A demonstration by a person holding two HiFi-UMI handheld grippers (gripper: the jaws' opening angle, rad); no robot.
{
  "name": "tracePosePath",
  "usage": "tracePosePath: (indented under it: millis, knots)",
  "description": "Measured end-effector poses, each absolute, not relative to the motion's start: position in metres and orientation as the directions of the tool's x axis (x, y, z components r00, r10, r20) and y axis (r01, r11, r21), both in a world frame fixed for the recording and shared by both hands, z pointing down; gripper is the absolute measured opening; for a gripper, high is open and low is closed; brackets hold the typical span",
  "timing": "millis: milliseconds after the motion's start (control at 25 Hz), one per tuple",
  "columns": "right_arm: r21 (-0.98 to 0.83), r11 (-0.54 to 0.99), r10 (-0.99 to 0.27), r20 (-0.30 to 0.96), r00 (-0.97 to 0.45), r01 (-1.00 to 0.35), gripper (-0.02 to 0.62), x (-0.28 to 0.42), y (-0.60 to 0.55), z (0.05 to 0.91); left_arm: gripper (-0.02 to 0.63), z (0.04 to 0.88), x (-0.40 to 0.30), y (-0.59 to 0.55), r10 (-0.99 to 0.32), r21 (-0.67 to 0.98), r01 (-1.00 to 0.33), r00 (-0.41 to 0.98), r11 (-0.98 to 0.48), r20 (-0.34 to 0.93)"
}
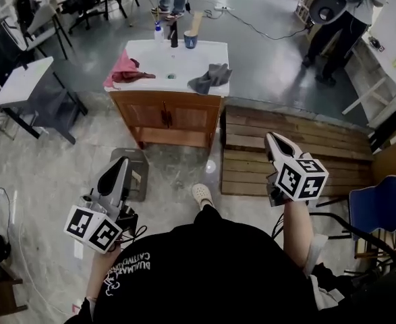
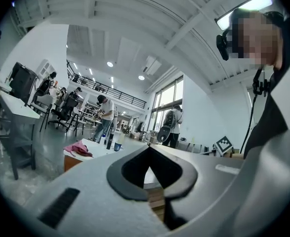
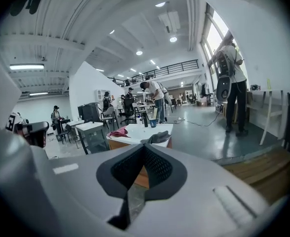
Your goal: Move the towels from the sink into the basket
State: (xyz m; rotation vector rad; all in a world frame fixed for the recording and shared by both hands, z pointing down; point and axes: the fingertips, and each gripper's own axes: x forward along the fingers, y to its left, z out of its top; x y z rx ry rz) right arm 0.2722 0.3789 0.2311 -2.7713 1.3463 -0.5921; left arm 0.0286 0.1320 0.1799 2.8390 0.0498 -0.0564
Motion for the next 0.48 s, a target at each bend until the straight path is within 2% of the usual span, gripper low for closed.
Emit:
tracePosePath:
  millis: [120, 320, 480]
  knots:
    - [-0.193, -0.608, -0.780, 0.327, 0.534, -0.770, 0.006, 0.304, 0.354, 0.235, 0.002, 0.189, 0.054, 0.118, 0.020, 0.295, 0.024, 1.000, -0.955, -0.016]
    - [-0.137, -0.588, -0.775, 0.377, 0.506, -0.797, 0.006, 0.361, 0.323, 0.258, 0.002, 0.207, 0.098, 0.076, -0.050, 0.320, -0.051, 0.999, -0.946, 0.012]
    - [-0.213, -0.569, -0.797, 0.383, 0.468, -0.794, 0.006, 0.409, 0.295, 0.269, 0.002, 0.218, 0.133, 0.052, -0.077, 0.347, -0.083, 0.997, -0.934, 0.032]
